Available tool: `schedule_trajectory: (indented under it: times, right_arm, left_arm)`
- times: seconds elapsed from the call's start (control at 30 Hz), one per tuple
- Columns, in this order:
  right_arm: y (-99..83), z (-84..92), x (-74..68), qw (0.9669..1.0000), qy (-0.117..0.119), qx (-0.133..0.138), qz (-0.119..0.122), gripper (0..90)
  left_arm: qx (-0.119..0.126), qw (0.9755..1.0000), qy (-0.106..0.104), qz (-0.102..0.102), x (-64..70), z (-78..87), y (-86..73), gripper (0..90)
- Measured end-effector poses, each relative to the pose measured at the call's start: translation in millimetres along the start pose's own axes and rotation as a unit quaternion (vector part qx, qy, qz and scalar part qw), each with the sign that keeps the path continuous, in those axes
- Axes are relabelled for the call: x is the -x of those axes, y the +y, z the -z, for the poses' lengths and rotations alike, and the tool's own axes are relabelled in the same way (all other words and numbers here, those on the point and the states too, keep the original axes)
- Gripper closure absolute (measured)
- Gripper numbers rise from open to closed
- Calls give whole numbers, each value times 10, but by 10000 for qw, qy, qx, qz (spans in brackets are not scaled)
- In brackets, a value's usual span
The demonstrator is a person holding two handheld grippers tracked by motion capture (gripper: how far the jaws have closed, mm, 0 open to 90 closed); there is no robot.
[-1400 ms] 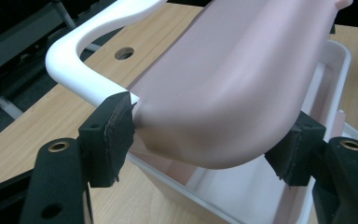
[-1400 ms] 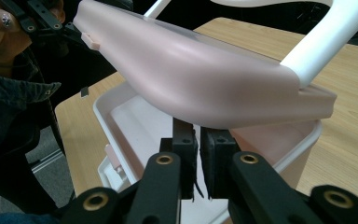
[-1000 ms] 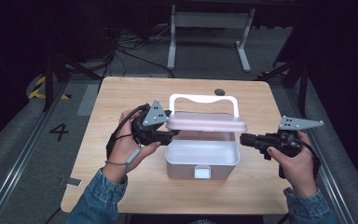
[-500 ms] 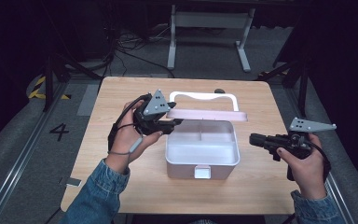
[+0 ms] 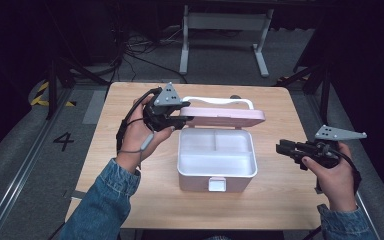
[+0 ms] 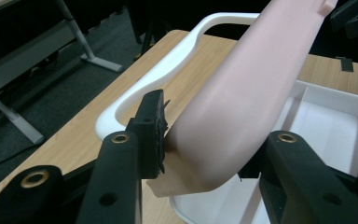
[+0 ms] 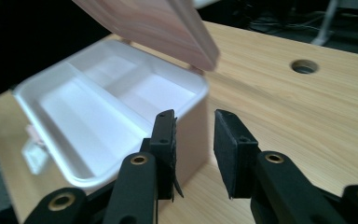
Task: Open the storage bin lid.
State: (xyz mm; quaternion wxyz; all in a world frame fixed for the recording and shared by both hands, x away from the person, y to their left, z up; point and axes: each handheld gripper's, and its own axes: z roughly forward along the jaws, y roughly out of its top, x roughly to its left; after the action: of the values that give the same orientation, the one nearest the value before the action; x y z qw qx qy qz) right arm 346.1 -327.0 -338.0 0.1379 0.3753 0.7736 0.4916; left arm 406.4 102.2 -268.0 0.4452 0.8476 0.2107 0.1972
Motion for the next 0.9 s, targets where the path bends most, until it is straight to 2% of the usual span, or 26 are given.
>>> schedule_trajectory:
  times: [0.27,0.43,0.5,0.6,0.77,0.9]
  right_arm:
    - [-74,4,117,9990,-199,-392,-13,607]
    - [-125,2,183,9973,-353,-637,-7,576]
    - [-148,4,213,9960,-420,-794,-12,568]
    - [-182,4,249,9945,-392,-962,-134,551]
    - [-223,0,307,9923,-557,-1101,-146,524]
    - [-254,-17,343,9907,-564,-1220,-198,496]
  left_arm:
    - [51,9997,2,241,-103,-44,59,634]
    - [-177,9991,120,363,-150,-56,127,609]
    - [-238,9990,120,355,-172,-68,155,623]
    - [-245,9991,129,327,-196,-97,176,623]
    - [-297,9988,112,367,-249,-152,176,615]
    - [-335,9985,139,405,-293,-183,201,615]
